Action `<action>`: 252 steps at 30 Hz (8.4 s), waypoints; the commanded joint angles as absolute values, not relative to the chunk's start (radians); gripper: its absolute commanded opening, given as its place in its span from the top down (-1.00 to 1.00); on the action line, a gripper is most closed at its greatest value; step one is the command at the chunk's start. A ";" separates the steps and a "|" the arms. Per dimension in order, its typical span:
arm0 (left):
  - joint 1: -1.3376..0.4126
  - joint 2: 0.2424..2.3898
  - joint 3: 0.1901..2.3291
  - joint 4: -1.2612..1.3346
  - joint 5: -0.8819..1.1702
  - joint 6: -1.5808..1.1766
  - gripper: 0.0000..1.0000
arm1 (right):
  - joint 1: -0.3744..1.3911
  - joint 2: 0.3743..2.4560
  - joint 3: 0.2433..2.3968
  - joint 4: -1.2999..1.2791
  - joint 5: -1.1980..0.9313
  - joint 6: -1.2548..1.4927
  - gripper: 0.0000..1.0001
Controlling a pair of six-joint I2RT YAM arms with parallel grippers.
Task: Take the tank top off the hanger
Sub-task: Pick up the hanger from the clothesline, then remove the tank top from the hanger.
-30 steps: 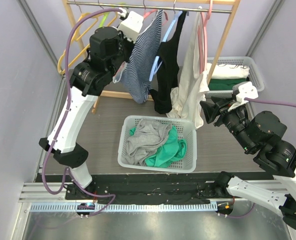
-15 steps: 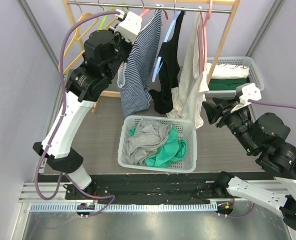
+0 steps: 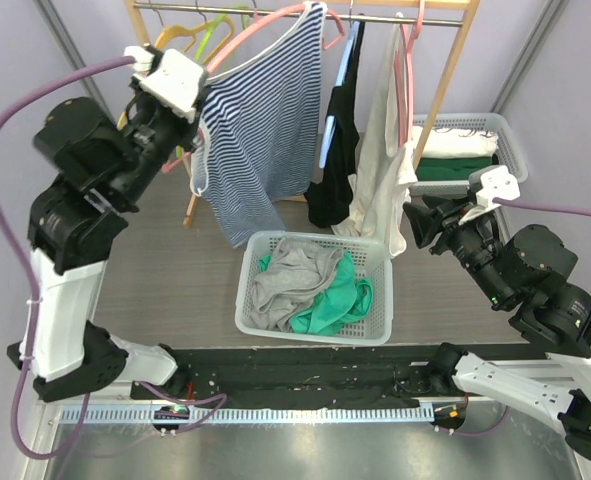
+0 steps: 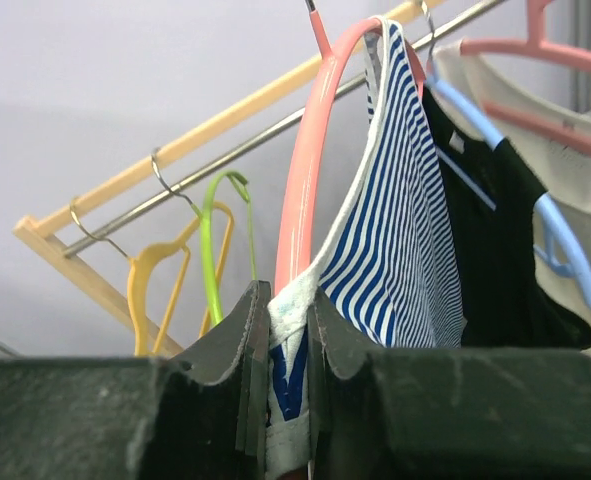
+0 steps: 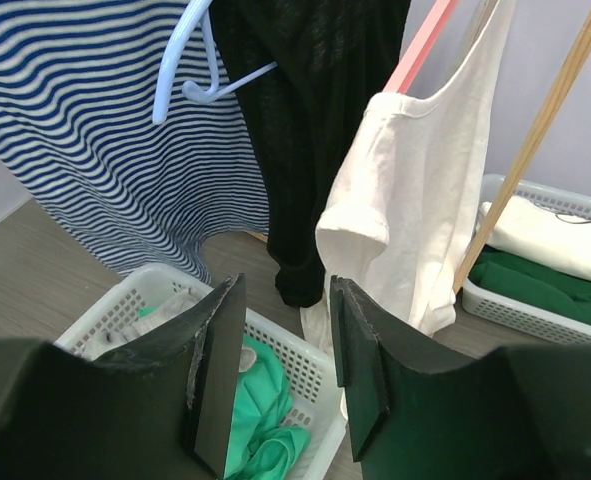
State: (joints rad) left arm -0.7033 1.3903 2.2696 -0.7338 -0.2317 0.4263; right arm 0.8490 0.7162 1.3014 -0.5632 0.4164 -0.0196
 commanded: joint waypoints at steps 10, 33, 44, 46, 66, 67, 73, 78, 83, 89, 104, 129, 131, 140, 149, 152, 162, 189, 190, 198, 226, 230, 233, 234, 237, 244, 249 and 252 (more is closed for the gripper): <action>-0.707 1.262 2.368 -0.607 0.073 0.426 0.99 | 0.848 0.696 1.345 -0.574 0.449 -0.002 0.10; -0.673 1.269 2.442 -0.795 0.428 0.396 1.00 | 0.848 0.670 1.348 -0.584 0.483 0.008 0.14; -0.673 1.236 2.229 -0.871 0.456 0.440 1.00 | 0.848 0.626 1.423 -0.577 0.258 0.032 -0.04; -0.673 1.230 2.201 -0.882 0.459 0.437 1.00 | 0.848 0.620 1.424 -0.575 0.204 0.055 -0.10; -0.627 1.181 2.105 -0.966 0.594 0.399 1.00 | 0.848 0.738 1.427 -0.377 0.199 0.005 -0.36; -0.626 1.181 2.103 -0.966 0.592 0.400 1.00 | 0.848 0.741 1.427 -0.376 0.199 0.005 -0.37; -0.620 1.180 2.112 -0.966 0.606 0.394 1.00 | 0.848 0.738 1.373 -0.359 0.199 0.011 -0.36; -0.615 1.180 2.114 -0.963 0.609 0.390 1.00 | 0.848 0.691 1.316 -0.354 0.228 0.060 -0.36; -0.607 1.178 2.132 -0.962 0.595 0.397 1.00 | 0.848 0.583 1.183 -0.353 0.322 0.106 -0.47; -0.601 1.180 2.155 -0.963 0.623 0.373 1.00 | 0.847 0.492 1.134 -0.412 0.266 0.005 -0.46; -0.592 1.175 2.138 -1.023 0.765 0.350 1.00 | 0.854 0.685 1.525 -0.731 -0.184 -0.193 -0.50; -0.592 1.219 2.172 -1.020 0.913 0.285 1.00 | 0.856 0.965 1.809 -0.948 -0.387 -0.288 0.98; -0.592 1.232 2.174 -1.014 0.930 0.273 1.00 | 0.856 0.985 1.818 -0.951 -0.396 -0.290 0.98; -0.592 1.287 2.187 -0.940 0.980 0.175 0.74 | 0.856 1.077 1.847 -0.940 -0.451 -0.293 0.98; -0.598 1.313 2.191 -0.905 0.988 0.124 -0.43 | 0.856 1.081 1.819 -0.902 -0.445 -0.296 0.98; -0.600 1.316 2.177 -0.910 0.985 0.129 -0.36 | 0.856 1.083 1.816 -0.888 -0.434 -0.298 0.98; -0.600 1.290 2.155 -0.968 0.939 0.212 -0.08 | 0.856 1.039 1.775 -0.841 -0.373 -0.305 0.98; -0.607 1.315 2.118 -0.897 0.973 0.137 0.94 | 0.857 1.118 1.772 -0.759 -0.430 -0.276 0.99; -0.607 1.318 2.126 -0.890 0.971 0.135 1.00 | 0.856 1.117 1.761 -0.761 -0.428 -0.275 0.98; -0.607 1.325 2.146 -0.873 0.937 0.147 0.99 | 0.856 1.083 1.675 -0.677 -0.268 -0.256 0.31; -0.607 1.351 2.218 -0.945 0.853 0.284 1.00 | 0.856 0.719 1.252 -0.322 -0.075 0.268 -0.17; -0.607 1.351 2.221 -0.948 0.856 0.284 1.00 | 0.856 0.718 1.210 -0.287 -0.066 0.293 -0.27; -0.607 1.347 2.221 -0.951 0.859 0.282 1.00 | 0.856 0.733 1.207 -0.282 -0.066 0.298 -0.37; -0.607 1.347 2.223 -0.951 0.858 0.282 1.00 | 0.856 0.739 1.204 -0.281 -0.069 0.301 -0.39; -0.607 1.344 2.223 -0.951 0.856 0.285 1.00 | 0.856 0.744 1.201 -0.276 -0.066 0.310 -0.39; -0.607 1.344 2.221 -0.957 0.850 0.299 0.99 | 0.856 0.677 1.155 -0.285 -0.064 0.360 -0.26; -0.607 1.344 2.220 -0.965 0.850 0.308 1.00 | 0.856 0.597 1.108 -0.256 -0.089 0.397 -0.22; -0.607 1.347 2.229 -0.963 0.850 0.305 1.00 | 0.856 0.575 1.078 -0.227 -0.086 0.408 -0.22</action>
